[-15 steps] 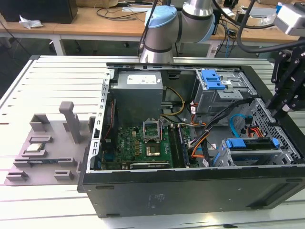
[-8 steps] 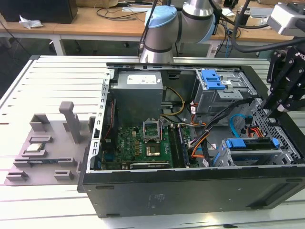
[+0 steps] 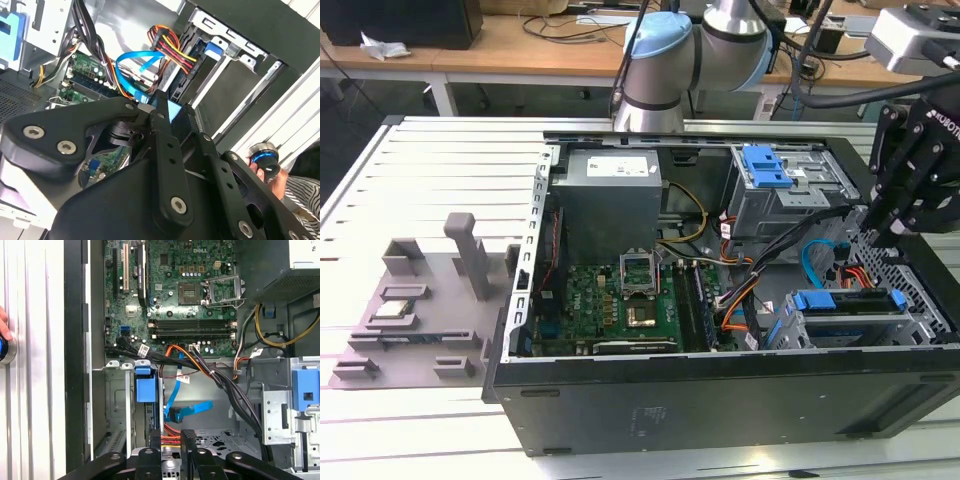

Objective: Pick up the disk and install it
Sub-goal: 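Insert the second disk wire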

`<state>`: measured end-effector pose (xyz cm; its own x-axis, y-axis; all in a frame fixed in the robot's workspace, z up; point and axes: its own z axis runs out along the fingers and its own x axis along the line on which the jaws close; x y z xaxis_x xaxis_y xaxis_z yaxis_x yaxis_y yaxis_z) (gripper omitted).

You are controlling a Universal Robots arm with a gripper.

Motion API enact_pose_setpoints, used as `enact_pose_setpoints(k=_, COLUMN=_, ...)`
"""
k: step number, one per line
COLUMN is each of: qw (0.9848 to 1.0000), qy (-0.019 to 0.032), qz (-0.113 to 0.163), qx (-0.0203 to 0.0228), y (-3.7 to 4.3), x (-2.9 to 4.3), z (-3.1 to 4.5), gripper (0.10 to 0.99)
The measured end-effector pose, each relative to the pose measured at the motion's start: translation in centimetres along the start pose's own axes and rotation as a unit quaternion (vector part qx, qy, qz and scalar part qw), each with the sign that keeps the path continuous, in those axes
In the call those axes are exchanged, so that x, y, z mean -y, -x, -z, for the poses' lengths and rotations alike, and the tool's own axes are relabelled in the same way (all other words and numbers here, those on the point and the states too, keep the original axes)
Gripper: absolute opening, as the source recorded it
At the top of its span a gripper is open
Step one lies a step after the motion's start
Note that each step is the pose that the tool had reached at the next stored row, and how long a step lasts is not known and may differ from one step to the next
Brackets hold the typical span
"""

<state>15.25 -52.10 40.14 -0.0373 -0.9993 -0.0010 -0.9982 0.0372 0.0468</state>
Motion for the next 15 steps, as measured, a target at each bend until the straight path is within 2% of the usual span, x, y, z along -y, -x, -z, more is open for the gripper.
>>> enact_pose_setpoints(k=8, qw=1.0000, qy=0.0000, qz=0.000, qx=0.0000, y=-0.04, x=-0.85, z=-0.04, gripper=0.302)
enact_pose_setpoints(k=12, qw=1.0000, qy=0.0000, qz=0.000, qx=0.0000, y=0.06, x=-0.89, z=-0.21, gripper=0.302)
enact_pose_setpoints(k=15, qw=1.0000, qy=0.0000, qz=0.000, qx=-0.0001, y=0.09, x=-0.87, z=-0.70, gripper=0.302)
